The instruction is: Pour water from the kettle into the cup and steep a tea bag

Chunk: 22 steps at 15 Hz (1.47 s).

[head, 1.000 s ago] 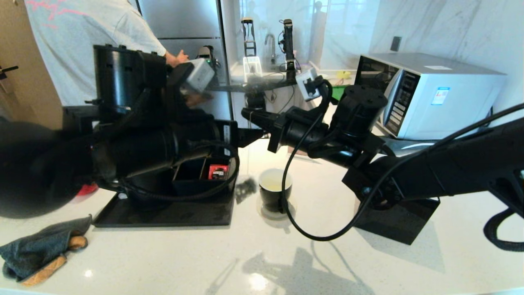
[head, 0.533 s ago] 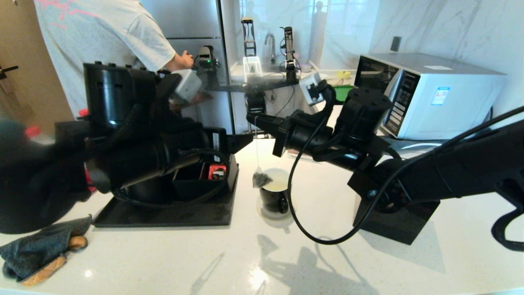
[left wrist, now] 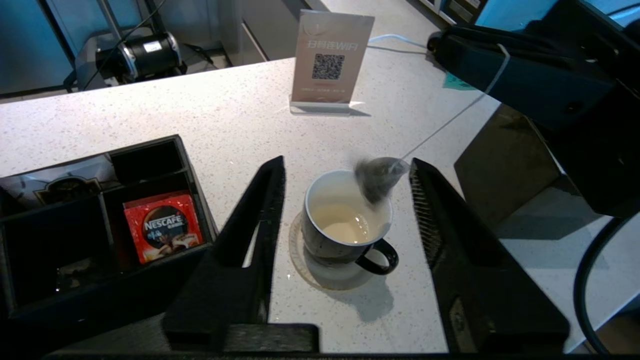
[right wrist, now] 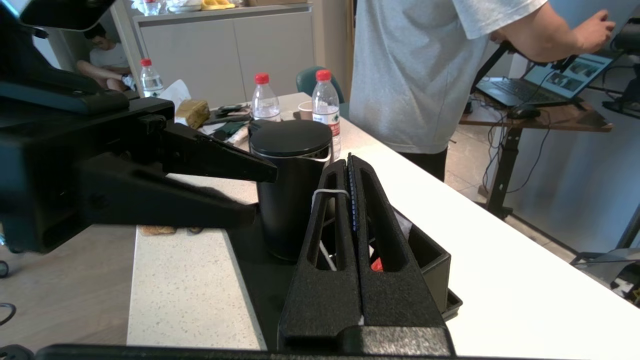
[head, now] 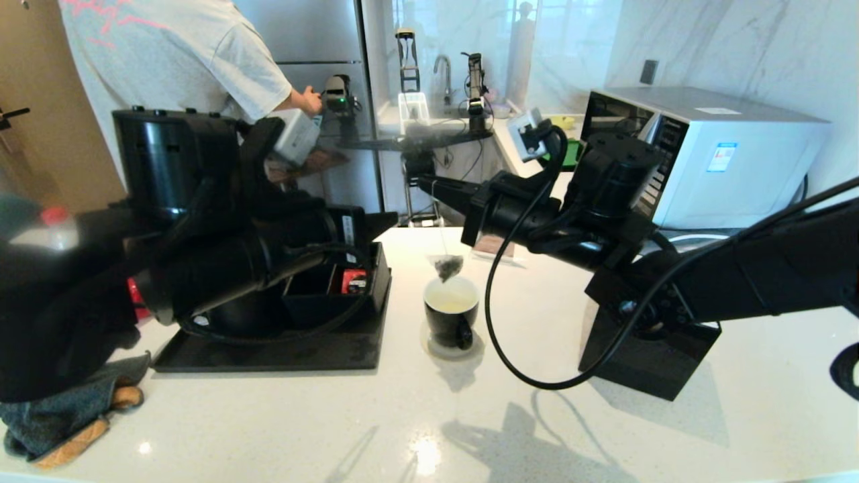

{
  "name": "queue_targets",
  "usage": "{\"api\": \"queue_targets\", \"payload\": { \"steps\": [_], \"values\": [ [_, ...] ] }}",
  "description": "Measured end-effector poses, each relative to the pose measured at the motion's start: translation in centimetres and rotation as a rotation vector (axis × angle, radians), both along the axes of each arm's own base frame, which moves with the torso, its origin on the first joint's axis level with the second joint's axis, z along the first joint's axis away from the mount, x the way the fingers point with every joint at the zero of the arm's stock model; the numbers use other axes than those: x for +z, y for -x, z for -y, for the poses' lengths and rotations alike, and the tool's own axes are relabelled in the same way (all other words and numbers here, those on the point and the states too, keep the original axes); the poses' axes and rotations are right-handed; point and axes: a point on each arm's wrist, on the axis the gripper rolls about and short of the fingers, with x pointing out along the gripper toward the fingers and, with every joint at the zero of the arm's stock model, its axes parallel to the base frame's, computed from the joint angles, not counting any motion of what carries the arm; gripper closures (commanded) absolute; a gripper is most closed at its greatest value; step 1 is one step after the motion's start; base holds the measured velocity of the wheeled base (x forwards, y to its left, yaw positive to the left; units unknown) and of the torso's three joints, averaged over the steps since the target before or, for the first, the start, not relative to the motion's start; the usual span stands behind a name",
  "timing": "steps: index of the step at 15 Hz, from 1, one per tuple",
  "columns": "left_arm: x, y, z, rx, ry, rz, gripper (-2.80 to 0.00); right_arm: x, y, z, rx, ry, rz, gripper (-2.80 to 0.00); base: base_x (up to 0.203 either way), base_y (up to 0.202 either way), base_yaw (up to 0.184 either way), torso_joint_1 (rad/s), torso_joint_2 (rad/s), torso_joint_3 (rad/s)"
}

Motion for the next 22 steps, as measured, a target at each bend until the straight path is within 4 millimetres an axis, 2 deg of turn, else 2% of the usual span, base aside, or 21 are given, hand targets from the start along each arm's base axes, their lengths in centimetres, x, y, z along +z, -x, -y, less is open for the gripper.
{"api": "queue_targets", "payload": {
  "steps": [7, 9, 13, 16, 18, 22],
  "values": [
    [-0.7, 0.1, -2.5, 0.108, -0.019, -0.018, 0.0, 0.5, -0.2, 0.8, -0.042, 0.001, 0.032, 0.0, 0.0, 0.0, 0.0, 0.0, 0.0, 0.0],
    [-1.2, 0.3, -4.1, 0.163, -0.027, -0.029, 0.0, 0.7, -0.3, 0.9, -0.046, -0.002, 0.038, 0.0, 0.0, 0.0, 0.0, 0.0, 0.0, 0.0],
    [-2.6, 1.0, -8.6, 0.361, -0.055, -0.063, 0.0, 0.9, -0.4, 1.2, -0.06, 0.009, 0.062, 0.0, 0.0, 0.0, 0.0, 0.0, 0.0, 0.0],
    [-3.6, 2.5, -12.5, 0.518, -0.062, -0.087, 0.0, 0.9, -0.4, 1.3, -0.062, 0.009, 0.063, 0.0, 0.0, 0.0, 0.0, 0.0, 0.0, 0.0],
    [-4.2, 4.3, -14.9, 0.628, -0.057, -0.096, 0.0, 0.9, -0.4, 1.3, -0.063, 0.014, 0.057, 0.0, 0.0, 0.0, 0.0, 0.0, 0.0, 0.0],
    [-5.9, 8.5, -16.3, 0.709, -0.053, -0.11, 0.0, 0.9, -0.4, 1.4, -0.064, 0.015, 0.056, 0.0, 0.0, 0.0, 0.0, 0.0, 0.0, 0.0]
  ]
}}
